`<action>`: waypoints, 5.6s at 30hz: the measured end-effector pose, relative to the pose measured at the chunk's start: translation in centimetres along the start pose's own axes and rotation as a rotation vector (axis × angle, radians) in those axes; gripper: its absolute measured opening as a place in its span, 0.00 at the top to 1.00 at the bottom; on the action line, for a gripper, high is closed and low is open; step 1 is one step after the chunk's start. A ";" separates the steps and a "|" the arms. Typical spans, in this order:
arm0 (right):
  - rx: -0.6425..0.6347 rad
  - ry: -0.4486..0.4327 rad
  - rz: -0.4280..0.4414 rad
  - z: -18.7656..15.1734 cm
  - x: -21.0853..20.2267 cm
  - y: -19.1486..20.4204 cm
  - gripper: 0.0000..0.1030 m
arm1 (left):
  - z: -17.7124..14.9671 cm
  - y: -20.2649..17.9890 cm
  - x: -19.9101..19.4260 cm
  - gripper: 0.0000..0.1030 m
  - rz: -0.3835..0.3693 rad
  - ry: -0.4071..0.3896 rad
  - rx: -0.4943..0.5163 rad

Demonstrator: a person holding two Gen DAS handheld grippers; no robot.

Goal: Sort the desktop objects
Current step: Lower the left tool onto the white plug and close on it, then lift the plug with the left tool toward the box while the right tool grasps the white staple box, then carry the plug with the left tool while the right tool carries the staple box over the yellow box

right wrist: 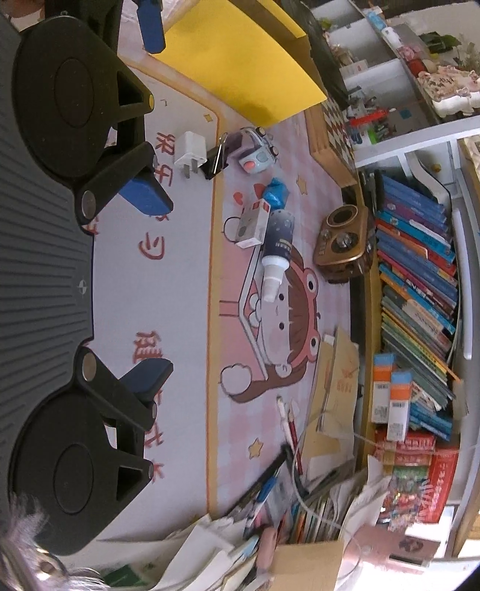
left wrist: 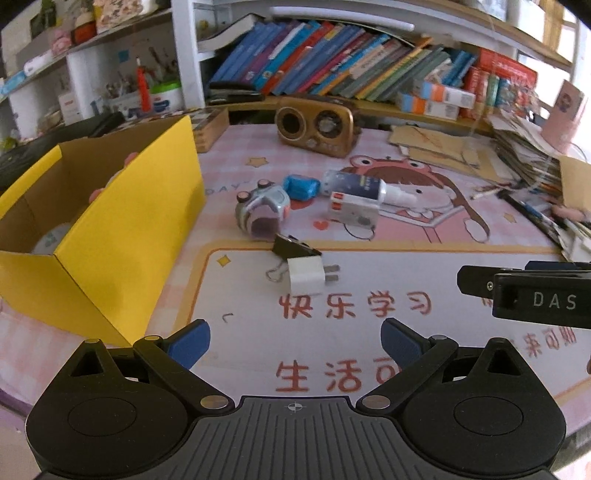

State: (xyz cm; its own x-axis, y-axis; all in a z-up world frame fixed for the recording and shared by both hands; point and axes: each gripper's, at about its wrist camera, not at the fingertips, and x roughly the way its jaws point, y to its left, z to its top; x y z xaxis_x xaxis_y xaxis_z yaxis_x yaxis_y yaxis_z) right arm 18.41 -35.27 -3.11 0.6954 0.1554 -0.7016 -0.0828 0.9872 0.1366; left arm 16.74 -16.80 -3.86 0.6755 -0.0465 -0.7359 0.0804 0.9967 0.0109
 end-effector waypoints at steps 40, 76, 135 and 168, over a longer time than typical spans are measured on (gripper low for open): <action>-0.122 0.023 0.097 4.7 7.9 1.9 0.19 | 0.6 1.8 2.5 0.60 0.002 -0.043 -0.073; 0.056 -0.061 -0.239 5.0 15.3 9.4 0.50 | -2.0 7.1 -5.8 0.59 0.159 -0.088 -0.118; -0.093 0.021 0.077 -7.5 -8.0 17.9 0.49 | -8.5 18.1 -13.2 0.59 -0.188 -0.142 -0.047; -0.264 0.036 0.232 -9.1 -8.7 28.5 0.49 | -12.0 26.5 -16.7 0.59 -0.084 -0.192 -0.225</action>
State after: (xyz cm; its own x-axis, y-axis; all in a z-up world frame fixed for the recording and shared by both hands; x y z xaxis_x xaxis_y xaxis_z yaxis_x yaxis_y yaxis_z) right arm 3.51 -8.19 0.51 0.6110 0.3731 -0.6982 -0.4203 0.9003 0.1132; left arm -1.18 11.14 0.61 0.8012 -0.1195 -0.5864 -0.0083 0.9776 -0.2105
